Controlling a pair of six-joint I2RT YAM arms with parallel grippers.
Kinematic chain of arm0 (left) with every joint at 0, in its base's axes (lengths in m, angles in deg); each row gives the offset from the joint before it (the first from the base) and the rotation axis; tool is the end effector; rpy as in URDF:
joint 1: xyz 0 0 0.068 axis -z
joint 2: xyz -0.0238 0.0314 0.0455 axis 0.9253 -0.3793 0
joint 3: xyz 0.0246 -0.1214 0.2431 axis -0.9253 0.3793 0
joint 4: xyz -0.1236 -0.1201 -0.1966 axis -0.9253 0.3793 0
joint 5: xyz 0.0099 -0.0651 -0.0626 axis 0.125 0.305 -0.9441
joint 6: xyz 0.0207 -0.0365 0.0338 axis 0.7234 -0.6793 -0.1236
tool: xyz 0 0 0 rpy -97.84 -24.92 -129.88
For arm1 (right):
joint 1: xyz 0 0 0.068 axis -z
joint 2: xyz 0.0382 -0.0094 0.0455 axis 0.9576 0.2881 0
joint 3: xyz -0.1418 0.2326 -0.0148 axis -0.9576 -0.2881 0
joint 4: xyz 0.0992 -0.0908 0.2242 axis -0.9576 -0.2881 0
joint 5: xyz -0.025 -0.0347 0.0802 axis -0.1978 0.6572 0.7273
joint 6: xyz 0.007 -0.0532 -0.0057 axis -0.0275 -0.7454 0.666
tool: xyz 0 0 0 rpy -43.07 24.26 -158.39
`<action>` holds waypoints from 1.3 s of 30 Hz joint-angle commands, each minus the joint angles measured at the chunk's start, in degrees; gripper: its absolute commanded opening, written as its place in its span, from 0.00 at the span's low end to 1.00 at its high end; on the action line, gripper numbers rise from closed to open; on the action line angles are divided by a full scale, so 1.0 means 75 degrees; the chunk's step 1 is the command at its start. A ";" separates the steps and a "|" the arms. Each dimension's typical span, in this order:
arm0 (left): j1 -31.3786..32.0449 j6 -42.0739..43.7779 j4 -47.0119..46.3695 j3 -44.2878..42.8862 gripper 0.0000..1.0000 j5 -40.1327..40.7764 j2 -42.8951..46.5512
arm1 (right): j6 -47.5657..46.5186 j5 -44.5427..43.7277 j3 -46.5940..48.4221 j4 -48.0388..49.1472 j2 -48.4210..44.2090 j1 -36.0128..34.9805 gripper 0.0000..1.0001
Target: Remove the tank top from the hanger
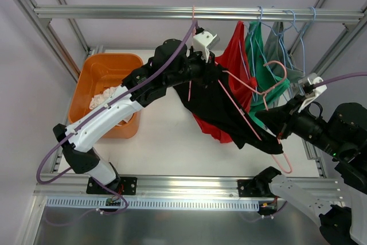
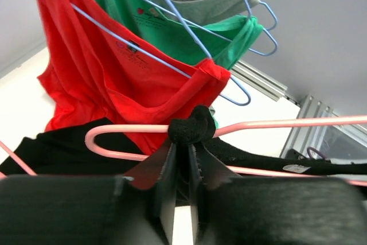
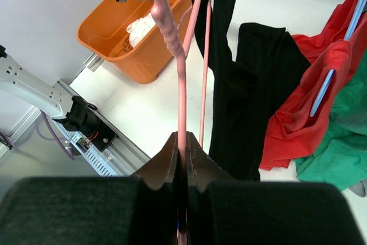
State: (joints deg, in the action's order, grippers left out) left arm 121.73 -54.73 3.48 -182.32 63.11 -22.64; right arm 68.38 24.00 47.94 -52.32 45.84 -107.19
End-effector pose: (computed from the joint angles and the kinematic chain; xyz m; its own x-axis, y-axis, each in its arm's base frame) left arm 0.1998 -0.2802 0.4984 -0.1623 -0.0064 -0.9867 0.8416 0.5211 -0.1418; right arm 0.0308 0.0282 0.5075 -0.0872 -0.0797 -0.9930 -0.6950 0.7190 0.0033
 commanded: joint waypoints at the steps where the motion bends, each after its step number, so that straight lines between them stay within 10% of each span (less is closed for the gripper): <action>1: 0.0028 0.0137 -0.0347 -0.0022 0.06 0.0577 0.0437 | -0.0063 0.0126 0.0267 0.0169 -0.0083 0.0024 0.00; 7: 0.0028 0.0183 -0.0347 0.0435 0.17 0.0578 0.1141 | -0.0204 0.0055 0.0173 0.0133 -0.0141 0.0024 0.00; 9: 0.0028 0.0195 -0.0347 0.0494 0.00 0.0845 0.1247 | -0.0309 0.0382 0.0185 0.0122 -0.0176 0.0024 0.00; 17: 0.0028 -0.0378 -0.0335 0.1126 0.00 0.3050 0.2161 | -0.1247 0.1459 -0.0049 -0.0312 -0.1076 0.0024 0.00; 25: 0.0028 -0.0836 -0.0311 0.1713 0.00 0.1186 0.2969 | -0.1424 0.1543 0.0209 0.0014 -0.1945 0.0001 0.00; 32: 0.0028 -0.1140 -0.0311 0.2952 0.00 -0.3916 0.3696 | 0.0084 0.3113 -0.2952 0.6511 -0.2544 0.0013 0.00; 39: 0.0028 -0.1164 -0.0066 0.4641 0.00 -0.4087 0.5615 | 0.2102 0.3091 -0.4221 1.2455 -0.0741 -0.0034 0.00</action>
State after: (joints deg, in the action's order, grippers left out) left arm 121.75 -62.80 3.74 -150.43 37.99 12.94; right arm 74.79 46.01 16.91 9.87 35.76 -107.21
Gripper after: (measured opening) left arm 0.022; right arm 0.044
